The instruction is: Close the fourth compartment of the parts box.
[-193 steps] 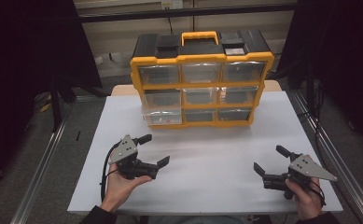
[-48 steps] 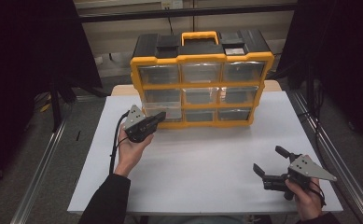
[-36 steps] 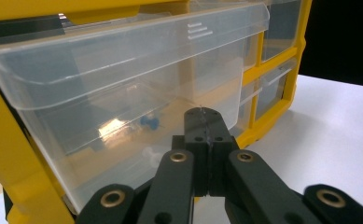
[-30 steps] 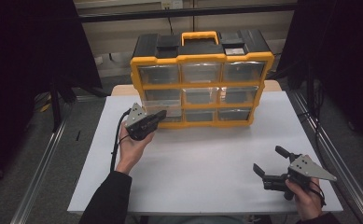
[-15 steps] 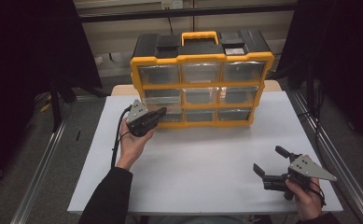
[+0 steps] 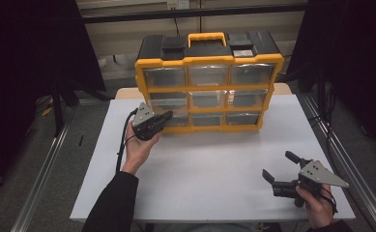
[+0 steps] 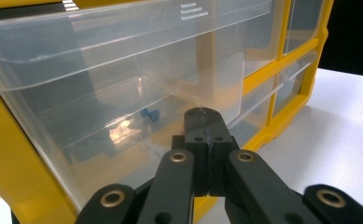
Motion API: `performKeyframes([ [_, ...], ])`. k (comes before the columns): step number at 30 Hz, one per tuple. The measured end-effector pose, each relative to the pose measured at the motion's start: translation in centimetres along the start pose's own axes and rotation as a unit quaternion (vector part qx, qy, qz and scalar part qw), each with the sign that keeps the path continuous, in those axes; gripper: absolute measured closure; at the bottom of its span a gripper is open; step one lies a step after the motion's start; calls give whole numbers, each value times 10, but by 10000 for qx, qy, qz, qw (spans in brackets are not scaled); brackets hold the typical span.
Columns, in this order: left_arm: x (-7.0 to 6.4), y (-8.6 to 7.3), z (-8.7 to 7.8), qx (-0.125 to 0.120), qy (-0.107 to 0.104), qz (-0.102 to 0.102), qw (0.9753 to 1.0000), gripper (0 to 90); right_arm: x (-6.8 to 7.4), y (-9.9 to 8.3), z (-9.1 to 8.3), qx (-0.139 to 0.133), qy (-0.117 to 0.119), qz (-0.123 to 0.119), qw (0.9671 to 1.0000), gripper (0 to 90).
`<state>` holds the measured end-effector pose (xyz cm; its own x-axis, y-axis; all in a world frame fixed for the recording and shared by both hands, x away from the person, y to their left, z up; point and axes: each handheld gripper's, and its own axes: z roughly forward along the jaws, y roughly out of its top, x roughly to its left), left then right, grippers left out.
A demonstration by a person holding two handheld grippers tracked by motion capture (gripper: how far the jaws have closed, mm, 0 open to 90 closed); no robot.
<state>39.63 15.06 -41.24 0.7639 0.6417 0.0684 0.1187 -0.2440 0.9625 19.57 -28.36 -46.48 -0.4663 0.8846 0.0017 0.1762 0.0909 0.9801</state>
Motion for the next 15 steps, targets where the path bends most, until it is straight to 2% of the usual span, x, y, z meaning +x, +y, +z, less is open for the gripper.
performKeyframes([
  [4,1,-2,1,8,26,44,10000,900,0,0,0,-8,22,5,10000,0],
  [9,1,-2,4,-9,31,-63,10000,900,0,0,0,5,17,-3,10000,0],
  [10,1,-2,3,71,231,11,9997,900,0,0,0,2,30,-4,10000,0],
  [11,2,-2,4,20,91,-34,10000,900,1,0,0,-7,26,11,10000,0],
  [15,4,-1,6,24,69,-27,10000,900,0,0,0,-7,21,3,10000,0],
])
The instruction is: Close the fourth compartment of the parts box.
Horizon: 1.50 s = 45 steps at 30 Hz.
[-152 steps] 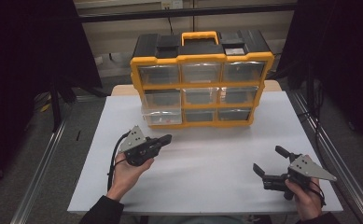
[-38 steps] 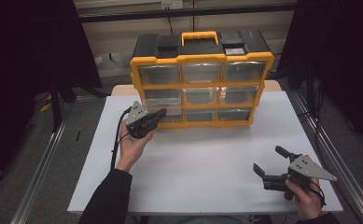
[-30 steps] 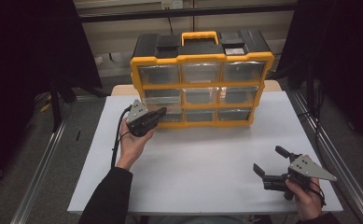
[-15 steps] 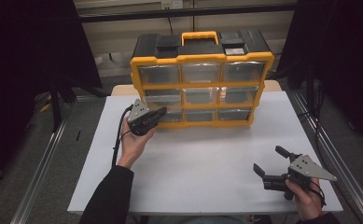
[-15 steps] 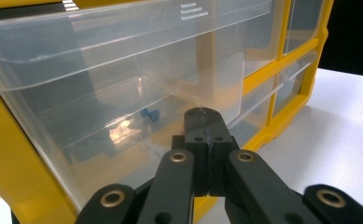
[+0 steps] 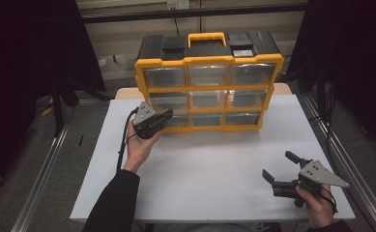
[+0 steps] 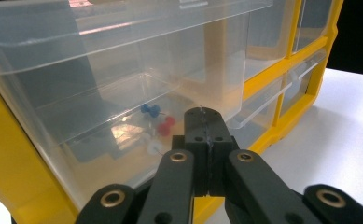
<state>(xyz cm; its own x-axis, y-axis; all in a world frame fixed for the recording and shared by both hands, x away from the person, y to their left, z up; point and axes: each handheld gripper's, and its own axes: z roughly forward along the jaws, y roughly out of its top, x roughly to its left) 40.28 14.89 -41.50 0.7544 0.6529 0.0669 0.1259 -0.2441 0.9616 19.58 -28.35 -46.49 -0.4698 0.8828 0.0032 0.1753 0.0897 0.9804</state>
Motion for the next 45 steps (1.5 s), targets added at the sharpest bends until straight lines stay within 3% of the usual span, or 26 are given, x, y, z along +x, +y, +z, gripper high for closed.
performKeyframes([
  [18,5,1,7,1,55,10,10000,900,0,0,1,6,10,17,10000,0],
  [21,6,2,9,-20,53,-65,10000,900,0,0,1,25,10,20,10000,0],
  [45,12,3,17,9,92,11,10000,900,-2,-1,0,50,8,12,10000,0],
])
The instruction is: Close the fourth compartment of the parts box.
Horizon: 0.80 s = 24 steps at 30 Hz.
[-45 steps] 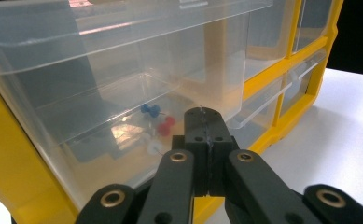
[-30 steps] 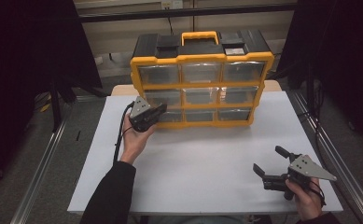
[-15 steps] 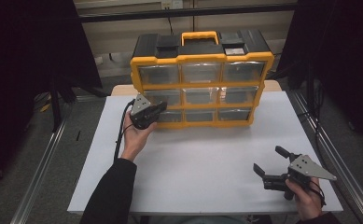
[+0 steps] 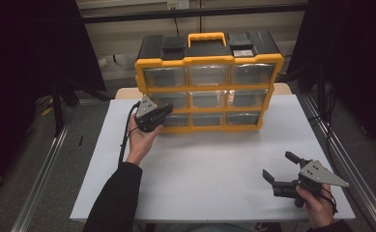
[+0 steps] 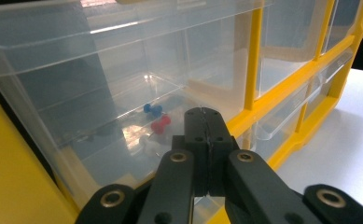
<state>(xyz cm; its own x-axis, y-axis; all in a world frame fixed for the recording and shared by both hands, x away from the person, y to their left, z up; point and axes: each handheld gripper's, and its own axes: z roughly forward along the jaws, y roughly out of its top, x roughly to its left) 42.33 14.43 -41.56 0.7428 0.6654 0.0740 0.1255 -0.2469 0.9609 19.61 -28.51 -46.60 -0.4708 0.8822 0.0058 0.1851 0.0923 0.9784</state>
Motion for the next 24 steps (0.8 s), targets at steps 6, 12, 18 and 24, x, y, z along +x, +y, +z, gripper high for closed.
performKeyframes([
  [6,0,1,-4,97,51,83,9999,896,0,0,-1,-6,-10,6,10000,0],
  [12,0,4,-12,-19,-81,79,9999,804,1,0,-2,-1,-57,22,10000,0],
  [18,-5,5,-21,-113,-203,-27,9997,685,1,0,-3,-8,-61,23,10000,0],
  [24,-6,6,-35,-162,-149,-103,9997,550,1,0,-4,-40,-75,50,10000,0],
])
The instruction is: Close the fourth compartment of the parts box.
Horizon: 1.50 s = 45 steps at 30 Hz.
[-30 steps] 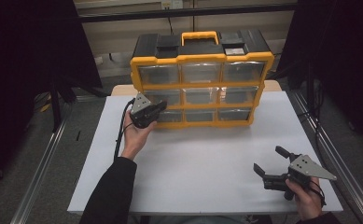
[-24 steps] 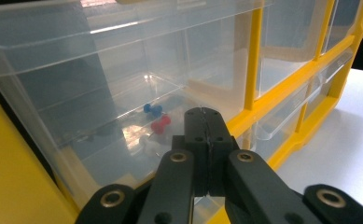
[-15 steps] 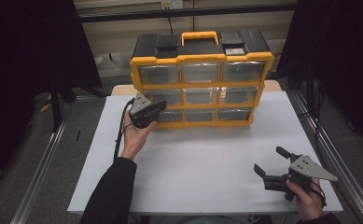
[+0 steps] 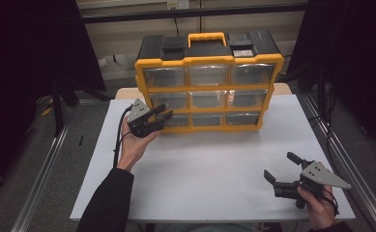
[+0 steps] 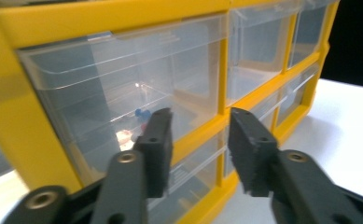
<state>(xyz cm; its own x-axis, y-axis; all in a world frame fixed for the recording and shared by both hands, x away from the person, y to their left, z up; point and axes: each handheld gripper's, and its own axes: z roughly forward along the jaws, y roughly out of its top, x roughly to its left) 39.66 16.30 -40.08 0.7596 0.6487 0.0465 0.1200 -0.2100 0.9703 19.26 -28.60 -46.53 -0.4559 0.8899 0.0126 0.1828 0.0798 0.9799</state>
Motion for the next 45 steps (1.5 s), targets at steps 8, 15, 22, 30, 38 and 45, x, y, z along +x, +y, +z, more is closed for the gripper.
performKeyframes([
  [8,-6,-6,-13,141,156,-176,9996,234,0,0,1,34,21,-29,10000,0],
  [15,-16,-17,-26,216,365,-218,9989,87,0,0,2,27,20,13,10000,0],
  [22,-25,-26,-37,185,171,-178,9995,25,0,0,2,55,16,9,10000,0],
  [30,-37,-34,-50,125,12,-195,9997,24,1,1,1,-9,23,-13,10000,0],
  [38,-52,-47,-64,133,122,-163,9997,23,1,1,1,36,29,-30,10000,0],
  [45,-64,-54,-72,214,111,-276,9993,22,1,1,1,26,15,-43,10000,0],
])
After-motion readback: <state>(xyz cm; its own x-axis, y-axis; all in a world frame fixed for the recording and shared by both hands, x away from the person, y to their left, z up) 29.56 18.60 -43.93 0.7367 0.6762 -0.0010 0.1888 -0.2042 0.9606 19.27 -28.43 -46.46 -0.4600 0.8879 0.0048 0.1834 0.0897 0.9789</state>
